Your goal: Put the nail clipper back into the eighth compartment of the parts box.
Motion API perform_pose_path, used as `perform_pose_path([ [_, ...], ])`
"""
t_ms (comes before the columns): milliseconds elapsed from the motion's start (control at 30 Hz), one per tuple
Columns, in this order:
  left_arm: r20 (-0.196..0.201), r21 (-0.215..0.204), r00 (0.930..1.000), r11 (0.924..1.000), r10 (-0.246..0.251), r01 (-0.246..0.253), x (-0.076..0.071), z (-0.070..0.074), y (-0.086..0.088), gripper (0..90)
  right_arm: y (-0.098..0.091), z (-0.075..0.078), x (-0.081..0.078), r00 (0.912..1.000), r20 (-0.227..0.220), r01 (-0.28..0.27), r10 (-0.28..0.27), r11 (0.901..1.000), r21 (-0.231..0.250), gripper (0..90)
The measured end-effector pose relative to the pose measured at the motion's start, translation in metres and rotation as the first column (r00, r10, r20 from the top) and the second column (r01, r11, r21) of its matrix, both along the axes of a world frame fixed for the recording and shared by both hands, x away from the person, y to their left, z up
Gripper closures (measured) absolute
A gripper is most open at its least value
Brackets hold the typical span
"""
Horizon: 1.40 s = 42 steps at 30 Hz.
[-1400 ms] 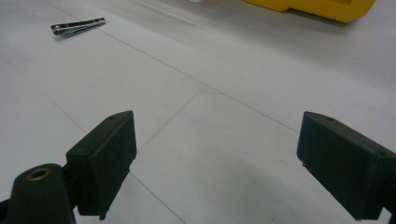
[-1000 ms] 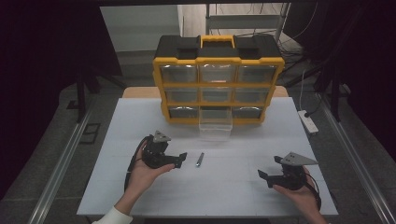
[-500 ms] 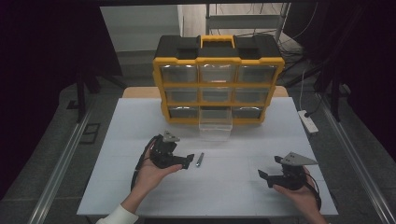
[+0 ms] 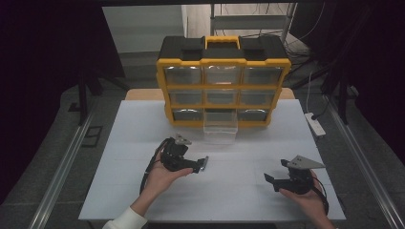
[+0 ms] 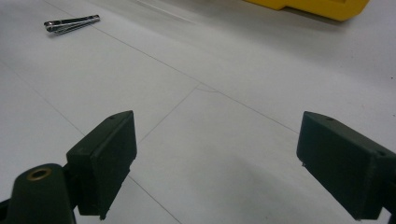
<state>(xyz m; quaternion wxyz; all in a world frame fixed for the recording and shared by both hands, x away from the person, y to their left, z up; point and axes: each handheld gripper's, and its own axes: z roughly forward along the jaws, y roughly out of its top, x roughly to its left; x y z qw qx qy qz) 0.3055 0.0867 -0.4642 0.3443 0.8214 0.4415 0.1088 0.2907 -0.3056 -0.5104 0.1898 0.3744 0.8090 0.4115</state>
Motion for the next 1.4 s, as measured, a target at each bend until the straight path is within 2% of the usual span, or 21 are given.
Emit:
perform_pose_path([
  [533, -0.01, 0.004, 0.9998, 0.9998, -0.019, 0.02, 0.006, -0.001, -0.017, 10.9, -0.001, 0.0, 0.0, 1.0, 0.0, -0.002, 0.002, 1.0, 0.003, 12.3],
  [667, -0.023, -0.01, 0.9992, 0.9995, -0.031, 0.031, 0.007, -0.001, -0.021, 10.9, 0.0, 0.0, 0.0, 1.0, -0.001, -0.004, 0.004, 1.0, 0.002, 12.3],
  [733, -0.016, 0.004, 0.9996, 0.9997, -0.025, 0.025, 0.008, -0.002, -0.024, 10.9, 0.0, 0.0, 0.0, 1.0, 0.0, -0.003, 0.003, 1.0, 0.002, 12.3],
  [933, -0.027, 0.002, 0.9991, 0.9995, -0.032, 0.032, 0.012, -0.003, -0.029, 10.9, 0.0, 0.0, -0.001, 1.0, 0.001, -0.008, 0.008, 1.0, 0.005, 12.2],
  [1033, -0.021, 0.022, 0.9995, 0.9995, -0.022, 0.023, 0.014, -0.005, -0.031, 11.0, 0.0, 0.0, -0.001, 1.0, 0.001, -0.007, 0.007, 1.0, 0.004, 12.2],
  [1400, -0.043, 0.042, 0.9991, 0.9991, -0.003, 0.004, 0.019, -0.01, -0.035, 11.3, 0.0, 0.001, -0.001, 1.0, 0.002, -0.004, 0.004, 1.0, 0.002, 12.3],
])
